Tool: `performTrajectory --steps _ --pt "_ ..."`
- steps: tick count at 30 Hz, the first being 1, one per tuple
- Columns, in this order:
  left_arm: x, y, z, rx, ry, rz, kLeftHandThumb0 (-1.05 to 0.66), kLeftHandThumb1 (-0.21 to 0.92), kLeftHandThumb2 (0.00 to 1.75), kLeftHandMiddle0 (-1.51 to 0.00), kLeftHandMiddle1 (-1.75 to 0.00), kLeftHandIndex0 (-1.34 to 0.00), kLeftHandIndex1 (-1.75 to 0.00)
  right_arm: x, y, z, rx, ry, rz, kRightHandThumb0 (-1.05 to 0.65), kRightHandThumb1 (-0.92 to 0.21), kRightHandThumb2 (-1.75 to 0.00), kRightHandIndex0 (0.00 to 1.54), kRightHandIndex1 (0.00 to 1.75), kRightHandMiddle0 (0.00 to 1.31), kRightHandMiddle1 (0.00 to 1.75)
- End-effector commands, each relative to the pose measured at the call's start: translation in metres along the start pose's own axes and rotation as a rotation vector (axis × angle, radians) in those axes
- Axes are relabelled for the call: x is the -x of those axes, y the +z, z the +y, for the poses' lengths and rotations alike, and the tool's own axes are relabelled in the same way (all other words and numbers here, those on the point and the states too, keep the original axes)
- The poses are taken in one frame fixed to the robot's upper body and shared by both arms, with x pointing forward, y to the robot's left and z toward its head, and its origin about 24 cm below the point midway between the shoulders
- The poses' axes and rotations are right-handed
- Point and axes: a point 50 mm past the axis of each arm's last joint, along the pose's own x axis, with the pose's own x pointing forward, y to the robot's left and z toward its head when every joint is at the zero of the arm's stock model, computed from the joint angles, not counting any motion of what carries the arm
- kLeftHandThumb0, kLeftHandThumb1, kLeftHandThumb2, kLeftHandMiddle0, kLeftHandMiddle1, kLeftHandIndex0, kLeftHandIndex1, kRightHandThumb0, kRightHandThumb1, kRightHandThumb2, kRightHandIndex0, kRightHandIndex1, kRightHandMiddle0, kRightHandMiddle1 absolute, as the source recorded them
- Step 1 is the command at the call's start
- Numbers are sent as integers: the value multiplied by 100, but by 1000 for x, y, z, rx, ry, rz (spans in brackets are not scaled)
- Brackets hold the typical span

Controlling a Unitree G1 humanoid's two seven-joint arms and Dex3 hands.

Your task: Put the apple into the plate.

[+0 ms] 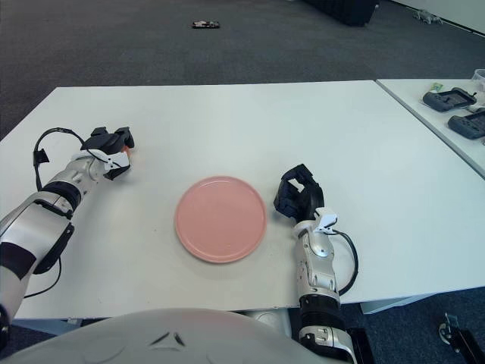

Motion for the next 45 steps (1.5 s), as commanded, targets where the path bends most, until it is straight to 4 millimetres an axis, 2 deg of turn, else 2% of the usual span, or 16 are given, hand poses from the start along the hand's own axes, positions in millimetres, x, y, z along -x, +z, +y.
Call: performTrajectory --steps 1,5,14,19,23,45 --pt "9 -13 -19 8 -41 70 -1 1 162 -90 -157 -62 -175 9 -17 -8 -10 -43 107 -45 -40 -122 96 175 54 175" --pt "10 -14 -21 45 -24 81 0 -6 168 -95 -157 -66 -175 9 -17 -9 -5 -40 110 -45 -41 -121 95 175 53 175" --pt "12 -15 -24 144 -23 97 0 -9 172 -97 -158 -69 -175 9 -17 -9 -14 -29 98 -44 -42 -120 95 175 53 175" --pt "12 -17 -27 310 -62 142 0 -10 174 -98 -159 -69 -175 8 -17 -9 -20 -30 98 -45 -42 -120 96 175 53 175" --pt "12 -19 -28 588 -85 209 0 -10 174 -97 -161 -69 -175 8 -17 -9 -19 -34 99 -45 -41 -121 96 175 53 175" --pt "15 -21 -39 1265 -98 287 0 -10 175 -97 -162 -70 -175 8 -17 -10 -10 -29 100 -45 -41 -121 97 175 53 175"
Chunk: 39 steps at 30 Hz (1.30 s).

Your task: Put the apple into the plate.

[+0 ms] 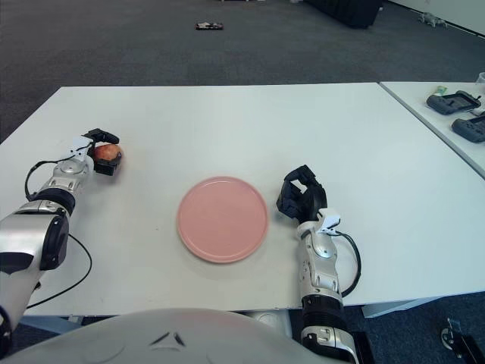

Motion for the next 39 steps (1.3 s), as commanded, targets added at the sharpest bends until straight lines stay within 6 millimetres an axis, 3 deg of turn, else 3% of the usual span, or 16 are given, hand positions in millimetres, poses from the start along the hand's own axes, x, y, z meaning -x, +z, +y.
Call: performTrajectory --steps 1,19,31,39 --pt "7 -30 -17 94 -71 107 0 -10 175 -97 -161 -70 -175 8 -17 -5 -14 -26 99 -45 -41 -121 97 175 53 175" --pt "6 -24 -26 424 -99 48 0 -11 175 -99 -158 -70 -175 8 -17 -4 -14 -27 98 -44 -43 -119 97 175 52 175" --pt "3 -5 -34 506 -148 -28 -1 -6 175 -93 -174 -63 -174 7 -18 -4 -19 -32 103 -45 -41 -121 95 175 53 175" --pt "5 8 -42 507 -232 -141 0 -6 172 -94 -166 -64 -175 7 -18 -4 -19 -33 100 -45 -41 -121 95 175 53 175"
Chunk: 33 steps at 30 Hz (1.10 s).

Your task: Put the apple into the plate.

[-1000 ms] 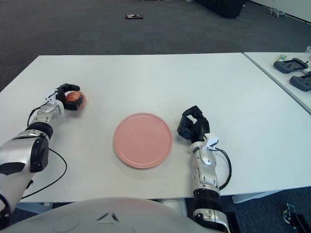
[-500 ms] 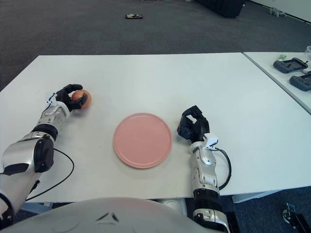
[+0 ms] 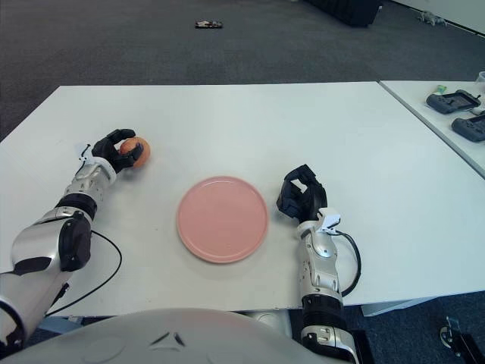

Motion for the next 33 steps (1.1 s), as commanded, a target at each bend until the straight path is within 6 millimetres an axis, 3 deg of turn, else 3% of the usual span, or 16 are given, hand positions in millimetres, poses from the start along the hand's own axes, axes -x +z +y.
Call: performTrajectory --steps 1,18,33 --pt "0 5 -8 5 -63 -53 0 -6 172 -95 -165 -65 -175 8 -18 -4 -20 -32 97 -45 -41 -121 96 175 54 175" --pt "27 29 -57 -160 -439 -347 0 -9 175 -96 -163 -68 -175 8 -18 -2 -23 -17 107 -45 -40 -122 95 175 54 175" --pt "62 29 -89 -422 -529 -499 0 -11 175 -98 -160 -70 -175 8 -18 -1 -6 -21 112 -44 -44 -117 92 175 51 175"
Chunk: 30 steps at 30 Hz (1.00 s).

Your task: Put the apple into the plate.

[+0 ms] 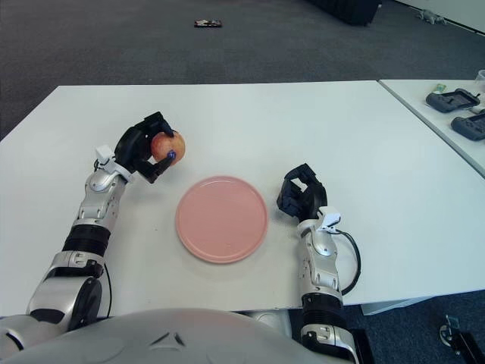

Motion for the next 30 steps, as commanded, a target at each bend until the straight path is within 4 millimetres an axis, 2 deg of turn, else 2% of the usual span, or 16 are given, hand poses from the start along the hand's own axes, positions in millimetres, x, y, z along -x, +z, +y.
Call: performTrajectory --steps 1,5,10,14,16,21,30 --pt "0 9 -14 -61 -30 -38 0 -11 175 -98 -160 -70 -175 10 -19 -3 -4 -24 109 -44 -44 -117 92 175 51 175" --pt "5 18 -31 -124 -76 -49 0 -11 175 -98 -160 -71 -175 10 -19 -2 -6 -23 107 -44 -44 -118 93 175 52 175" --pt "8 24 -42 -188 -147 -51 0 -11 175 -97 -160 -71 -175 10 -19 -2 -14 -21 103 -45 -41 -121 95 175 54 175" --pt "15 27 -66 -242 -300 -104 0 -11 175 -97 -161 -71 -175 10 -19 -2 -25 -21 105 -45 -40 -123 97 175 55 175" --pt "17 28 -71 -244 -346 -109 0 -11 175 -97 -161 -70 -175 10 -19 -2 -23 -21 105 -45 -40 -123 96 175 55 175" --pt "27 24 -86 -277 -449 -91 0 -11 175 -97 -160 -70 -175 10 -19 -2 -21 -18 98 -45 -40 -122 97 175 54 175" --pt "29 9 -103 -319 -584 -104 0 -11 175 -99 -158 -71 -175 10 -19 -3 -13 -15 103 -45 -40 -122 97 175 54 175"
